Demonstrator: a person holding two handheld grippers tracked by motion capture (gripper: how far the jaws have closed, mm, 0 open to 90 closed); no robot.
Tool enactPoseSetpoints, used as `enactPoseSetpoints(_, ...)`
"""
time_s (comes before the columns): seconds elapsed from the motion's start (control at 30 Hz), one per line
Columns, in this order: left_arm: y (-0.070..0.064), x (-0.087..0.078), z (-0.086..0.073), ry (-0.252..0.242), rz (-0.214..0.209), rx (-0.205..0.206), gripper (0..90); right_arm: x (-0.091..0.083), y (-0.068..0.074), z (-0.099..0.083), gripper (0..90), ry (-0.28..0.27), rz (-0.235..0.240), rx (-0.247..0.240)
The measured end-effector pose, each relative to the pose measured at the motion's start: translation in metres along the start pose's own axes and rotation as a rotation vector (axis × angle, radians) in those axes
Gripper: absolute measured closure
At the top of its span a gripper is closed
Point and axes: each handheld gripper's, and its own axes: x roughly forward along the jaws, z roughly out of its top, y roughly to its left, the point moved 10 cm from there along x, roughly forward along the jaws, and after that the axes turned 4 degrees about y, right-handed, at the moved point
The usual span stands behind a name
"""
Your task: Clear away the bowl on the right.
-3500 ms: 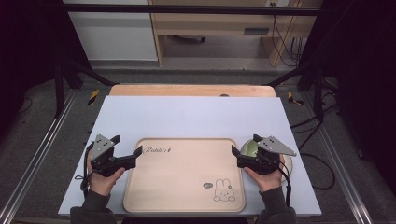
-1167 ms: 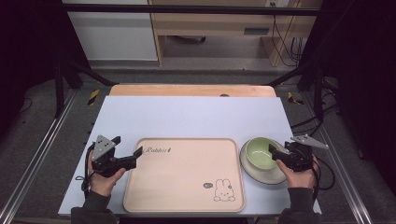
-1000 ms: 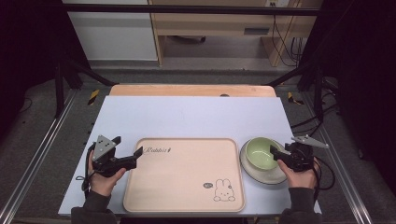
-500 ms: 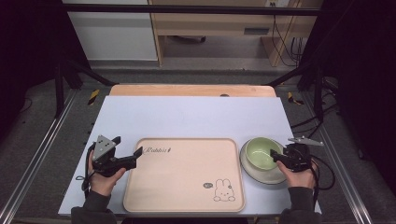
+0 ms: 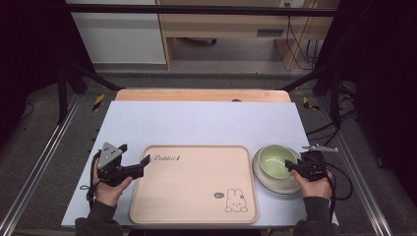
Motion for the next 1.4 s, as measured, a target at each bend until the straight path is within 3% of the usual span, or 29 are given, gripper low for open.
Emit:
enactPoseSetpoints(0.57, -0.002, 0.001, -0.001, 0.004, 0.0, 0.012, 10.4, 0.01, 0.001, -0.006, 63.9, 0.088, 0.02, 0.024)
enactPoseSetpoints(0.93, -0.003, 0.003, -0.002, 0.011, 0.001, 0.012, 10.4, 0.013, 0.005, -0.008, 71.0, 0.119, 0.048, 0.048)
enactPoseSetpoints(1.4, -0.002, 0.004, -0.004, 0.019, -0.003, 0.012, 10.4, 0.014, 0.005, -0.008, 73.0, 0.129, 0.06, 0.067)
